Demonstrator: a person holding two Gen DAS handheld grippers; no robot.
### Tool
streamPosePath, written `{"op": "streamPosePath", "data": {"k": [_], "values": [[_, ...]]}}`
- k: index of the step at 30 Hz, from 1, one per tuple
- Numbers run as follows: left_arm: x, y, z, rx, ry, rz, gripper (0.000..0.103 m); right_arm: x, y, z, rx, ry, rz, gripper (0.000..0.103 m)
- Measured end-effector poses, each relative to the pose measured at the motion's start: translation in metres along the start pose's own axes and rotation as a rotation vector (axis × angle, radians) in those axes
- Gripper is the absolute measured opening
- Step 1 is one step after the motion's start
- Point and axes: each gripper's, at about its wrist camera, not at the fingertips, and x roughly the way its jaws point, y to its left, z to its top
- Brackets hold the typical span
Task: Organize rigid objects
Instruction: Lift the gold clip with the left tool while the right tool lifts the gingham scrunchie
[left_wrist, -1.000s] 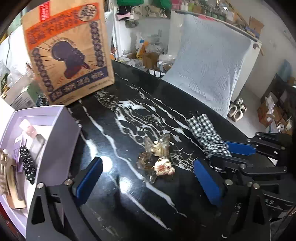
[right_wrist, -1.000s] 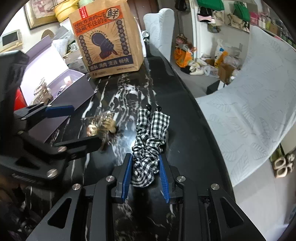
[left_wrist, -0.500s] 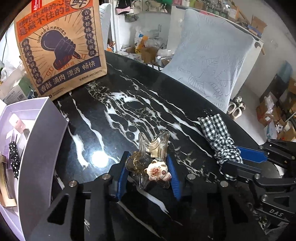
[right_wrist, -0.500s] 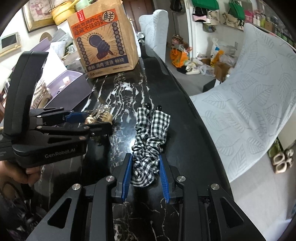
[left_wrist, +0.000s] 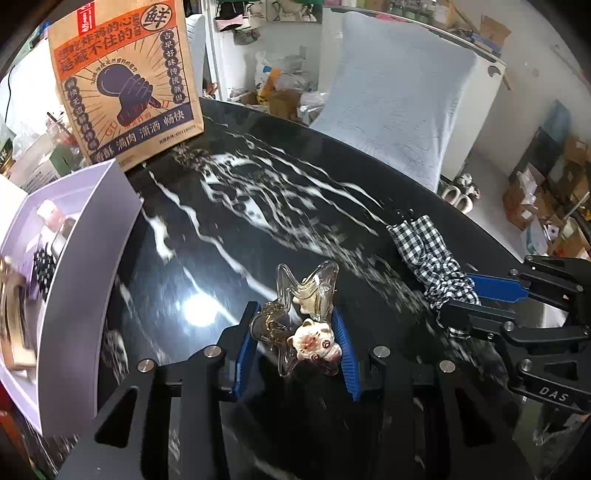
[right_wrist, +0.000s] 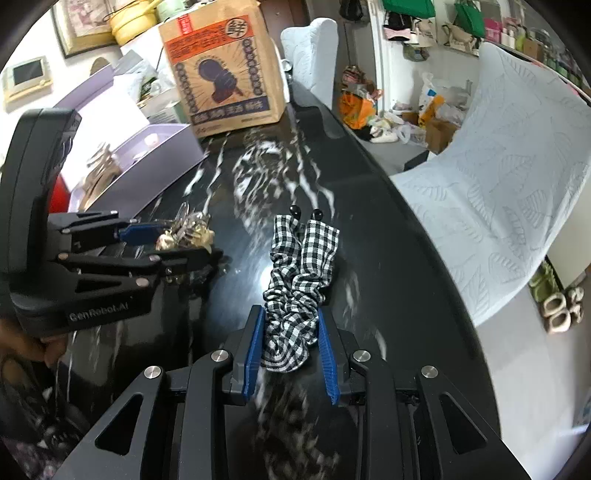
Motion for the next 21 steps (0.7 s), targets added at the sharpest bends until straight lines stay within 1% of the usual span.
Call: {"op": "streamPosePath", "data": {"k": [4,8,10,13,16,17,19,21], "values": [[-0.01,-0.006,-0.017,0.015,0.021,-0.025,0.039,-0.011,0.008,-0.018,-0.006,0.015,0.015,0.028],[-0.016,-0.009,-0.03,0.03,0.032,-0.021,0.039,-0.021,0.016,-0.033,-0.036,0.031,0.035,0.029],[-0.019,-0.012,-0.037,0.035,0.037,-0.029,0.039,-0.023,0.017,-0.037,-0.021,0.03,0.036,0.029],[-0.017,-0.014,-0.038,0.042,0.034,-0.02,0.039,-0.022,0.018,-0.041,-0.005,0.033,0.041,0.033],[-0.015,-0.013,-0.037,0.044,0.022,-0.019,0.039,-0.022,0.023,-0.04,-0.032,0.025,0.021,0.048],[-0.016,-0.013,-0.038,0.042,0.02,-0.023,0.039,-0.021,0.026,-0.04,-0.046,0.024,-0.001,0.056],[-0.014,-0.012,-0.037,0.043,0.014,-0.023,0.04,-0.018,0.03,-0.039,-0.066,0.014,-0.041,0.057],[-0.015,-0.012,-0.037,0.043,0.009,-0.025,0.04,-0.016,0.03,-0.037,-0.064,0.001,-0.057,0.057]]}}
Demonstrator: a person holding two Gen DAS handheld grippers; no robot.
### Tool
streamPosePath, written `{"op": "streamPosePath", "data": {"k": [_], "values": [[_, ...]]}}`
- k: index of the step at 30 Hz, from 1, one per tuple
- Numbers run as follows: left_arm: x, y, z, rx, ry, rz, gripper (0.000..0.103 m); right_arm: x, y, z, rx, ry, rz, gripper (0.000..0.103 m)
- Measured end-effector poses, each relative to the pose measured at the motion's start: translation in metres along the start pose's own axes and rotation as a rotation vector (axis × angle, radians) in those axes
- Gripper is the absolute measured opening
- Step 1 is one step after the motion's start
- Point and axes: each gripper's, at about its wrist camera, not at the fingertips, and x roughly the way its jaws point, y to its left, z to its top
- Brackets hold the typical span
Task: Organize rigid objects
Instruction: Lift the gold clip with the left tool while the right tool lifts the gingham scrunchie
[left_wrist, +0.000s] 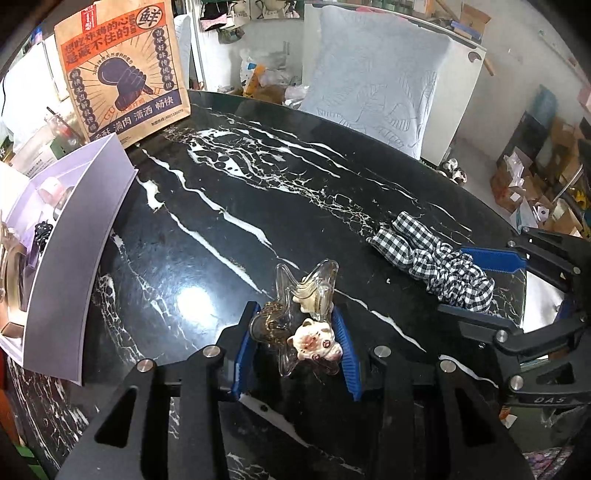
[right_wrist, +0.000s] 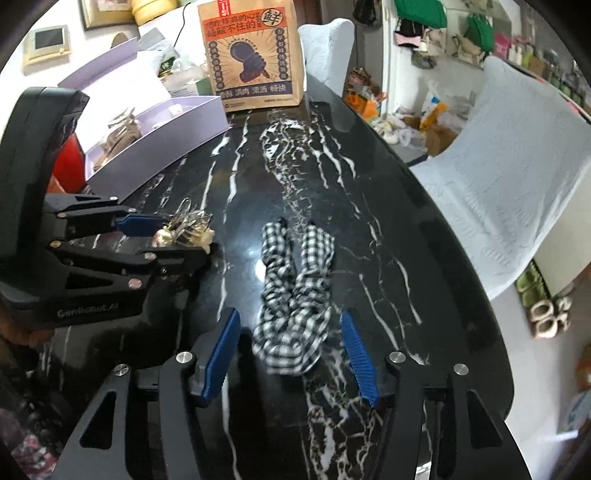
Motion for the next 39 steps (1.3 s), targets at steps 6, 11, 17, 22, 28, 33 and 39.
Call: {"op": "streamPosePath", "data": {"k": [6,11,17,22,28,33,39], "values": [[0.001,0.0,0.001,-0.002,-0.018,-0.001,0.042,0.006,-0.002,0.005,0.014,-0.031,-0.034,0.057],[0.001,0.003,0.001,-0.017,-0.031,-0.011,0.042,0.01,0.003,0.007,-0.031,-0.032,-0.079,0.038],[-0.004,0.003,-0.005,-0.021,-0.017,0.001,0.04,0.008,0.004,0.007,-0.028,-0.029,-0.047,0.023],[-0.012,0.007,-0.009,-0.042,-0.019,-0.004,0.04,0.007,0.009,0.008,-0.019,-0.022,-0.025,0.023],[-0.022,0.015,-0.018,-0.075,-0.023,0.005,0.04,0.004,0.019,0.012,-0.038,-0.025,0.004,0.023],[-0.03,0.024,-0.026,-0.108,-0.028,0.02,0.04,0.001,0.034,0.016,-0.072,-0.034,0.036,0.023],[-0.044,0.036,-0.038,-0.15,-0.038,0.054,0.04,-0.001,0.056,0.019,-0.121,-0.043,0.078,0.023]]}}
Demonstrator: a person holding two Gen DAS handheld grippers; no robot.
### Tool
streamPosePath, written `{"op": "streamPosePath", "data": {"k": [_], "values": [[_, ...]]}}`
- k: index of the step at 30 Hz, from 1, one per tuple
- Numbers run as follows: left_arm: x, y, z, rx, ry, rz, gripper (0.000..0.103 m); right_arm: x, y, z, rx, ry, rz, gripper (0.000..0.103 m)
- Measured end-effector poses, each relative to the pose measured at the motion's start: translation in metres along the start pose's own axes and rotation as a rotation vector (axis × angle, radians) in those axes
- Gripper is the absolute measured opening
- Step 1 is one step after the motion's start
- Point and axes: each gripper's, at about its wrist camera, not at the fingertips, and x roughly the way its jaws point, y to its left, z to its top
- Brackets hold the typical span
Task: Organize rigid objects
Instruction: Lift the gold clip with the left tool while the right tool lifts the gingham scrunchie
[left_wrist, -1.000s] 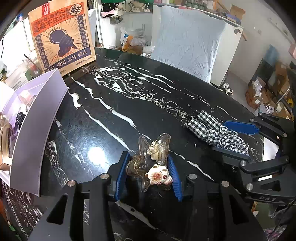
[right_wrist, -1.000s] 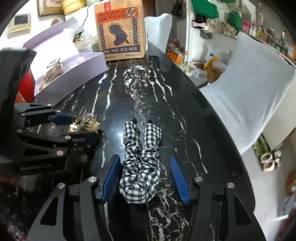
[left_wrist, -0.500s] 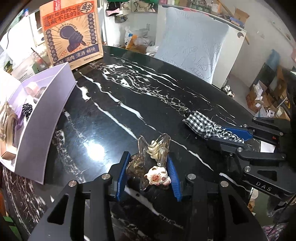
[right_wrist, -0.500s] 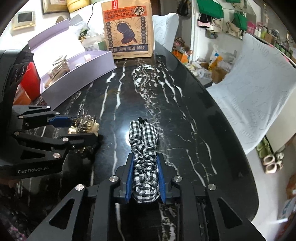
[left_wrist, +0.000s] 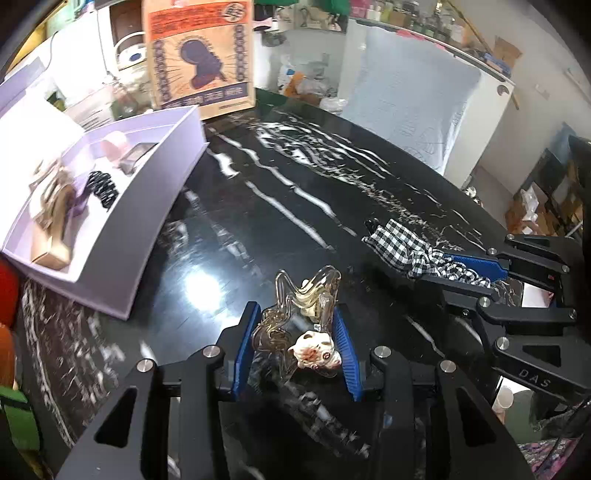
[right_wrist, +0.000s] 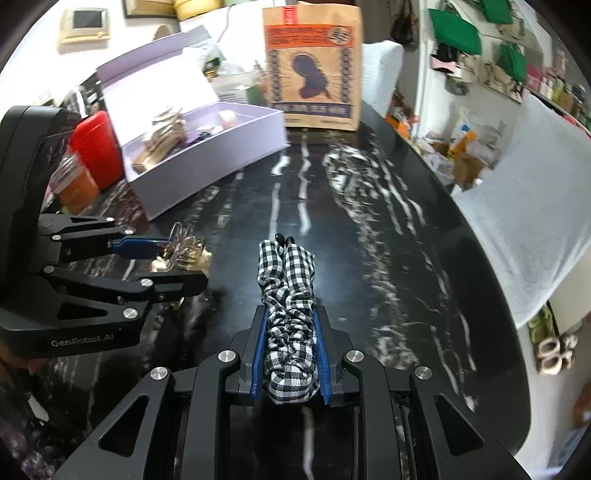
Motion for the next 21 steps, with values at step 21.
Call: {"op": "streamPosePath", "data": {"k": [21], "values": [[-0.046,0.05,-0.036,-0.174,-0.046,0.098,0.04,0.002,0.071,0.012,-0.164,-0.005,0.147,0.023]]}}
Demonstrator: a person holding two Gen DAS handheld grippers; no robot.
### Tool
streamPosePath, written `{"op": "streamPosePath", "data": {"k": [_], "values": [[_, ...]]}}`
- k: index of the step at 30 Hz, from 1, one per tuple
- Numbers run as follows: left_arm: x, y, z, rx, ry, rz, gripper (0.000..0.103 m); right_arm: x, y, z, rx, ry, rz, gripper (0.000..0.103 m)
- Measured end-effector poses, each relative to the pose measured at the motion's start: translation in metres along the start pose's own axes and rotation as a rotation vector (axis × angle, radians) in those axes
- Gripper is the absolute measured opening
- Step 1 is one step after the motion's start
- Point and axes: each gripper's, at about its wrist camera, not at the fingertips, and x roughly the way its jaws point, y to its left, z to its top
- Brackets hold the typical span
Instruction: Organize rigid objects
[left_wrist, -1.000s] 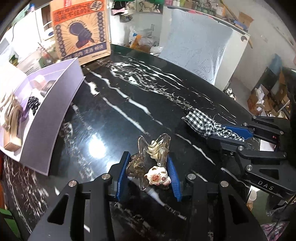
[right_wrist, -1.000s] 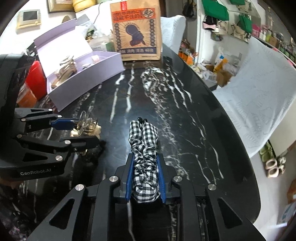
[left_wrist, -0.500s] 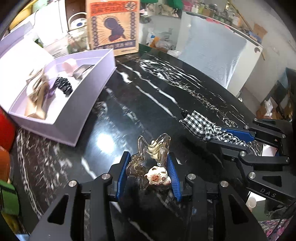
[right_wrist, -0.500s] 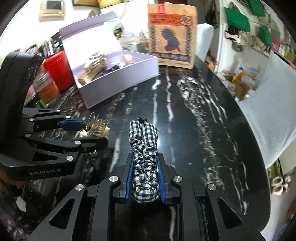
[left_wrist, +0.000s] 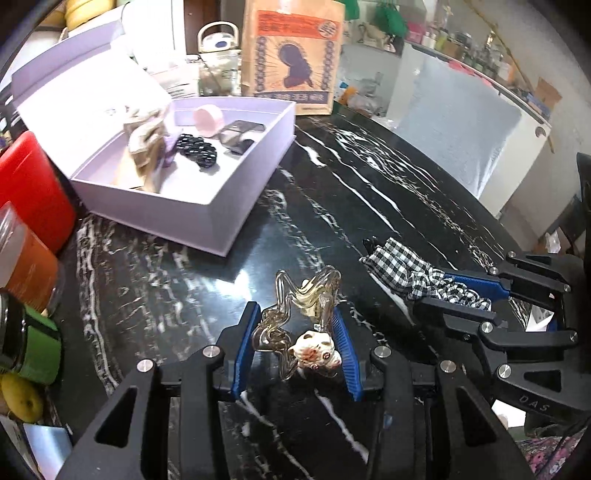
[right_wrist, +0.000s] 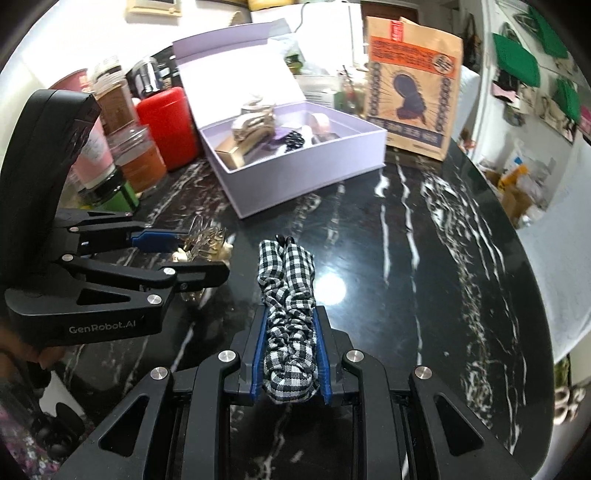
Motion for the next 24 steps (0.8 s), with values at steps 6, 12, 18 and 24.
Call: {"op": "streamPosePath", "data": {"k": [6,12,18,24], "values": [[-0.008,0.012,0.006,-0.025,-0.027,0.018,0.04,0.004,0.008,0.012,-0.035,-0.006,0.017,0.023],[-0.011,0.021,0.018,-0.028,-0.045,0.02,0.04,0.004,0.011,0.026,-0.06,-0.022,0.023,0.023],[-0.02,0.027,0.035,-0.017,-0.08,0.034,0.04,0.002,0.011,0.044,-0.089,-0.05,0.025,0.023],[-0.027,0.034,0.057,-0.014,-0.124,0.054,0.04,0.0,0.01,0.067,-0.123,-0.083,0.029,0.023]]}}
